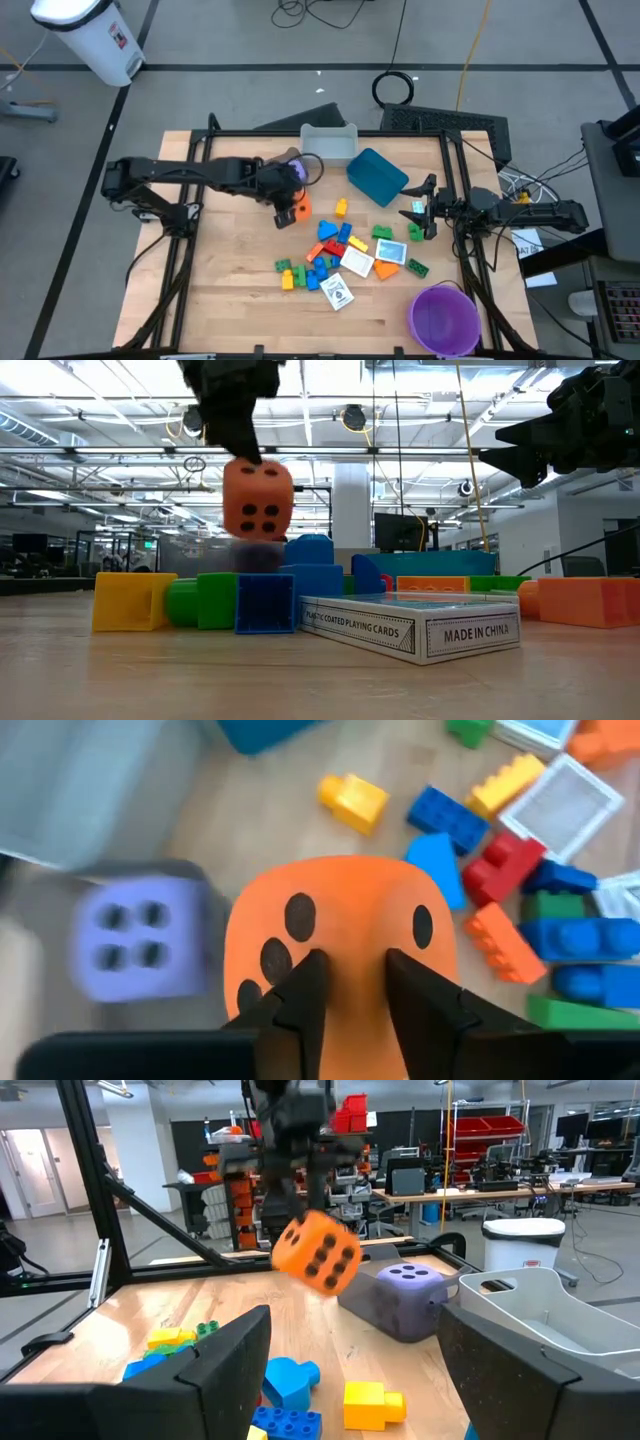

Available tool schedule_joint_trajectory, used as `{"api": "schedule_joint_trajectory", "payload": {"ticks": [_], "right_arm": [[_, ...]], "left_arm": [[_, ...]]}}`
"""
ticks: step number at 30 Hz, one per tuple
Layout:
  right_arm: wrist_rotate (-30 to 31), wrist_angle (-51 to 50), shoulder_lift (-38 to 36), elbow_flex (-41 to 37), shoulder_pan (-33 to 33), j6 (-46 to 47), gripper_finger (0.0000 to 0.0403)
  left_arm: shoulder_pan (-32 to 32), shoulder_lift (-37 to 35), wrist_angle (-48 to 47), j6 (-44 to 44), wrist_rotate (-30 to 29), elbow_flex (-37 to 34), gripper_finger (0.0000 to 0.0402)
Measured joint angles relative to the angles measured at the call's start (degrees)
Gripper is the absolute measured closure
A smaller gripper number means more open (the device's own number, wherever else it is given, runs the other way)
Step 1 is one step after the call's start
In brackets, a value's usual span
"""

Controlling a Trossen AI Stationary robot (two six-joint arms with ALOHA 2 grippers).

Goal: Pick & Place Toys
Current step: Put the orange dice into the transparent black bin, then put the light blue 8 studs game piece into the blue bin

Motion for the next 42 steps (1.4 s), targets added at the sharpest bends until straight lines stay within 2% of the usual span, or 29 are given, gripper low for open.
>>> {"api": "schedule_joint_trajectory", "payload": {"ticks": [6,12,18,22,29,38,42], "right_arm": [[0.0,0.0,0.0,0.0,0.0,0.0,0.0124],[0.0,0.0,0.0,0.0,0.0,0.0,0.0124],[0.0,0.0,0.0,0.0,0.0,0.0,0.0124],[0.0,0.0,0.0,0.0,0.0,0.0,0.0124],[0.0,0.0,0.0,0.0,0.0,0.0,0.0124],[0.0,0.0,0.0,0.0,0.0,0.0,0.0124],[0.0,0.0,0.0,0.0,0.0,0.0,0.0124]], "left_arm": [[0.1,-0.1,-6.7,2.0,-5.7,5.4,0.0343],[0.3,0.0,-9.2,1.8,-6.7,5.4,0.0373],[0.9,-0.3,-12.1,1.5,-10.8,5.4,0.0399],[2.6,-0.4,-16.4,-0.7,-16.1,5.4,0.0398],[5.6,-0.4,-17.3,0.4,-18.8,5.3,0.0397],[7.1,-0.4,-16.9,-0.1,-17.0,5.3,0.0398],[6.5,-0.4,-16.0,-1.8,-16.2,5.3,0.0371]]}}
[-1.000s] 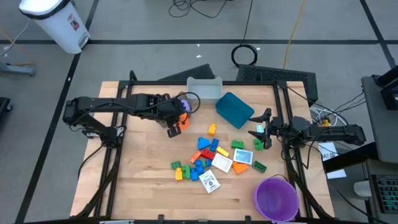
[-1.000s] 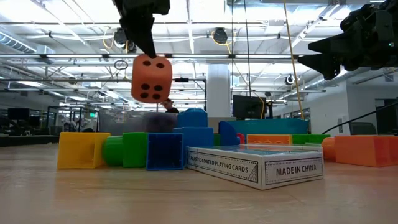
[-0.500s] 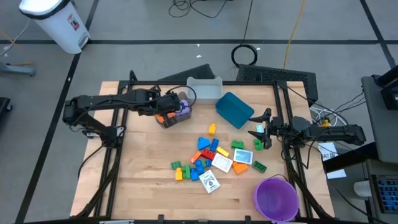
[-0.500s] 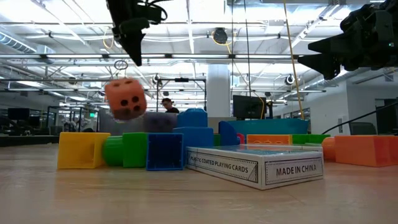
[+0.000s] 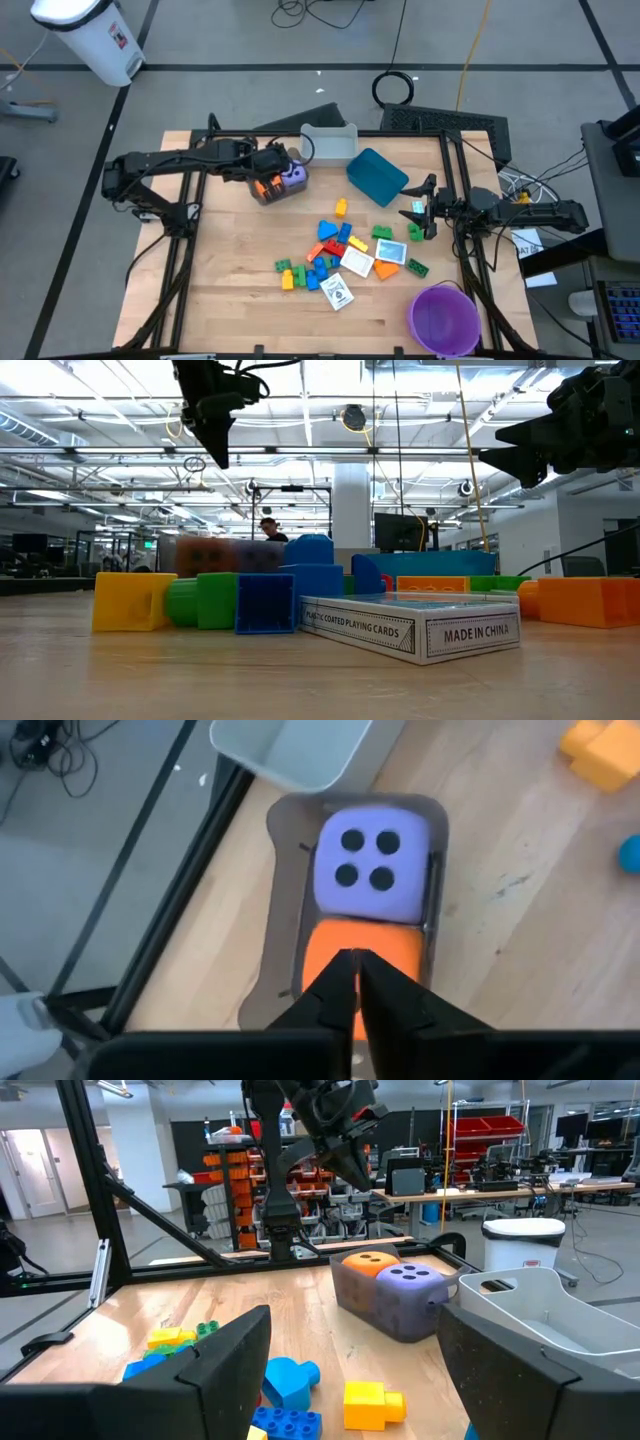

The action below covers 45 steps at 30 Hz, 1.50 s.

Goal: Pick & Place Toys
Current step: Put the light blue 8 studs game piece into the blue bin

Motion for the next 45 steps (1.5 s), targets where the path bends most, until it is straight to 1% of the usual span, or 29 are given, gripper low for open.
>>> {"api": "schedule_joint_trajectory", "payload": {"ticks": [2,4,6,8,10,15,19,21,24,31,36,45], "right_arm": [[0.0,0.0,0.0,0.0,0.0,0.0,0.0124],[0.0,0.0,0.0,0.0,0.0,0.0,0.0124],[0.0,0.0,0.0,0.0,0.0,0.0,0.0124],[0.0,0.0,0.0,0.0,0.0,0.0,0.0124],[0.0,0.0,0.0,0.0,0.0,0.0,0.0124],[0.0,0.0,0.0,0.0,0.0,0.0,0.0124],[0.0,0.0,0.0,0.0,0.0,0.0,0.0124],[0.0,0.0,0.0,0.0,0.0,0.0,0.0124],[0.0,0.1,0.0,0.0,0.0,0.0,0.0124],[0.0,0.0,0.0,0.0,0.0,0.0,0.0124],[0.0,0.0,0.0,0.0,0.0,0.0,0.0124],[0.0,0.0,0.0,0.0,0.0,0.0,0.0124]], "left_arm": [[-1.0,-0.8,1.6,0.2,0.3,-0.1,0.0352],[-2.0,-3.2,3.6,0.9,1.6,-0.1,0.0335],[-3.5,-6.7,7.0,1.6,2.2,-0.8,0.0321],[-5.1,-11.2,9.9,1.8,2.5,-3.6,0.0316],[-6.7,-15.9,13.9,1.9,2.5,-7.6,0.0316],[-9.5,-29.8,25.7,1.8,3.0,-21.2,0.0324],[-11.3,-39.5,35.6,-0.8,3.1,-31.7,0.0325],[-12.1,-43.6,38.9,-1.2,3.1,-36.2,0.0325],[-13.1,-48.9,41.4,-1.4,2.6,-41.2,0.0325],[-14.2,-58.4,44.8,-1.1,-0.8,-49.8,0.0325],[-14.2,-62.7,49.0,-0.9,-0.2,-56.5,0.0325],[-14.2,-68.3,49.4,1.6,0.7,-62.0,0.0325]]}}
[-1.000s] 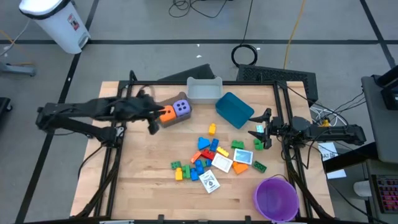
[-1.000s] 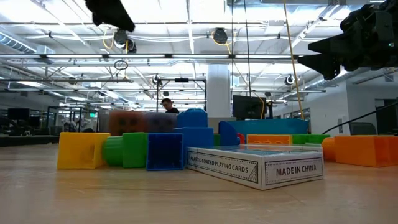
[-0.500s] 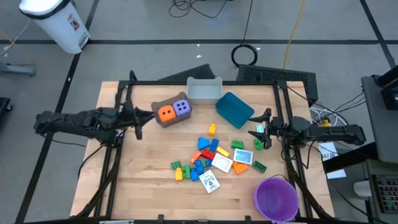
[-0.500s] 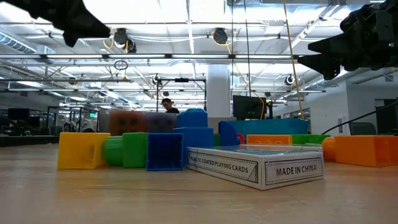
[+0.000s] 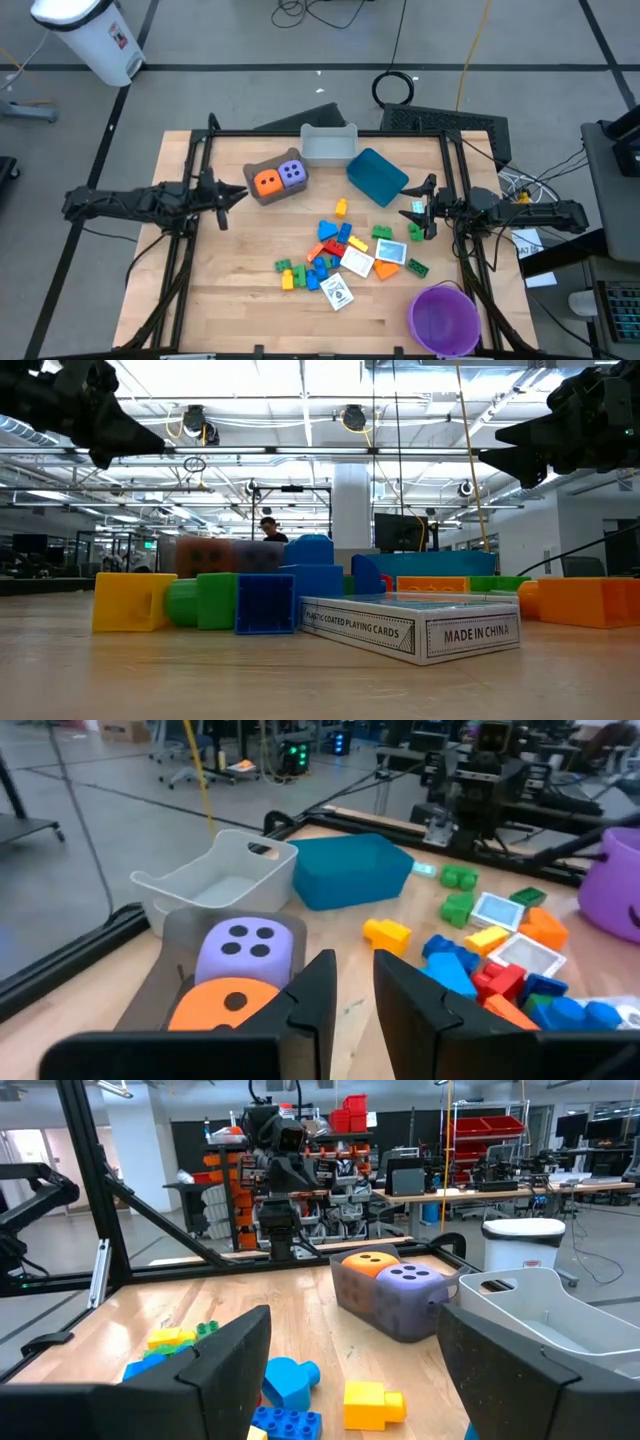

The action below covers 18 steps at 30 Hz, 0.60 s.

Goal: Pick & Place Toys
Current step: Put the light blue 8 studs game piece into the blue bin

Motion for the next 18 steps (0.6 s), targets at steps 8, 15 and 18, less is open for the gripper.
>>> {"api": "schedule_joint_trajectory", "payload": {"ticks": [8,15,18], "right_arm": [[0.0,0.0,0.0,0.0,0.0,0.0,0.0124],[0.0,0.0,0.0,0.0,0.0,0.0,0.0124],[0.0,0.0,0.0,0.0,0.0,0.0,0.0124]], "left_arm": [[0.0,-4.4,7.6,5.2,4.2,-5.9,0.0325],[0.0,-7.5,12.7,7.6,9.2,-10.8,0.0325],[0.0,-9.1,12.9,8.9,12.8,-11.9,0.0325]]}}
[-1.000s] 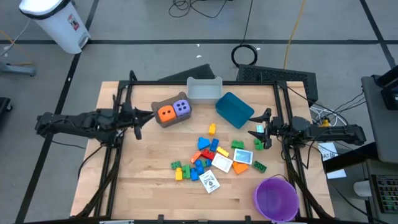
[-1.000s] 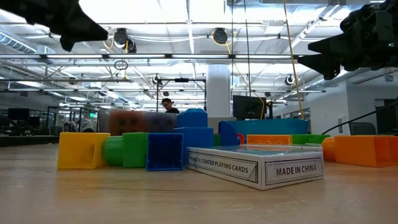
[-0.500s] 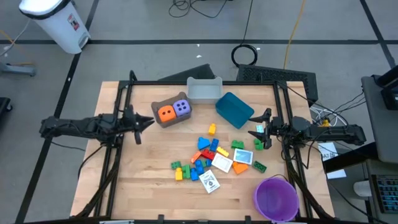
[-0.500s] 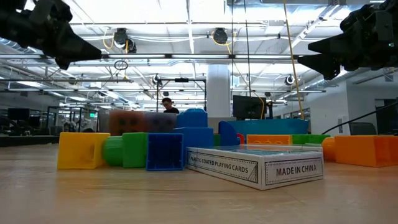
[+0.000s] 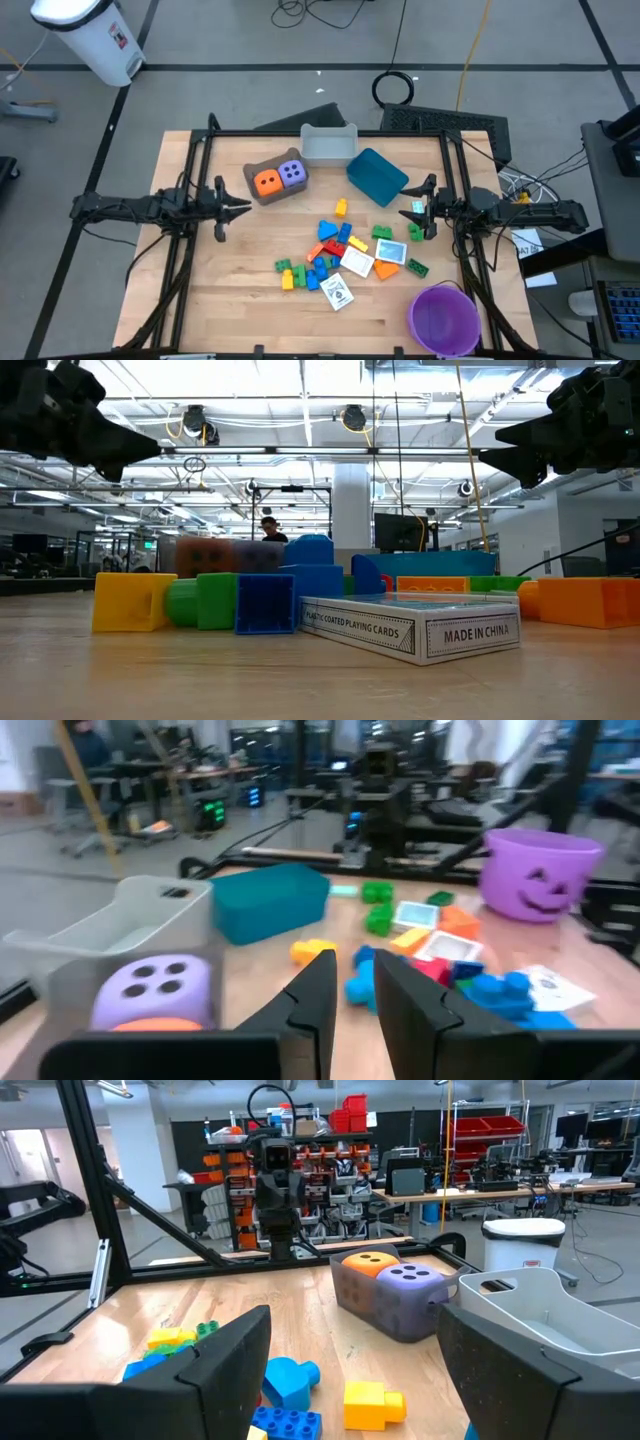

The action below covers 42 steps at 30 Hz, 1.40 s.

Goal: Pick & Place Toys
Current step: Put the light blue 8 studs game piece into the blue bin

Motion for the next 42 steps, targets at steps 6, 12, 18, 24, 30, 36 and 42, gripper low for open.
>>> {"api": "schedule_joint_trajectory", "payload": {"ticks": [6,12,18,24,30,36,42], "right_arm": [[0.0,0.0,0.0,0.0,0.0,0.0,0.0124],[0.0,0.0,0.0,0.0,0.0,0.0,0.0124],[0.0,0.0,0.0,0.0,0.0,0.0,0.0124],[0.0,0.0,0.0,0.0,0.0,0.0,0.0124],[0.0,0.0,0.0,0.0,0.0,0.0,0.0124],[0.0,0.0,0.0,0.0,0.0,0.0,0.0124],[0.0,1.5,0.0,0.0,0.0,0.2,0.0124]], "left_arm": [[0.5,-4.5,0.0,0.3,1.4,-2.1,0.0325],[1.4,-6.2,-0.2,-1.0,4.4,-3.1,0.0325],[1.4,-6.2,-0.6,-0.9,5.6,-3.1,0.0325],[1.4,-6.2,-0.9,0.7,5.6,-3.1,0.0325],[1.4,-6.2,-0.2,0.5,5.6,-3.2,0.0325],[1.4,-6.2,0.4,0.4,5.6,-3.3,0.0325],[1.4,-6.2,0.5,0.1,5.6,-3.3,0.0325]]}}
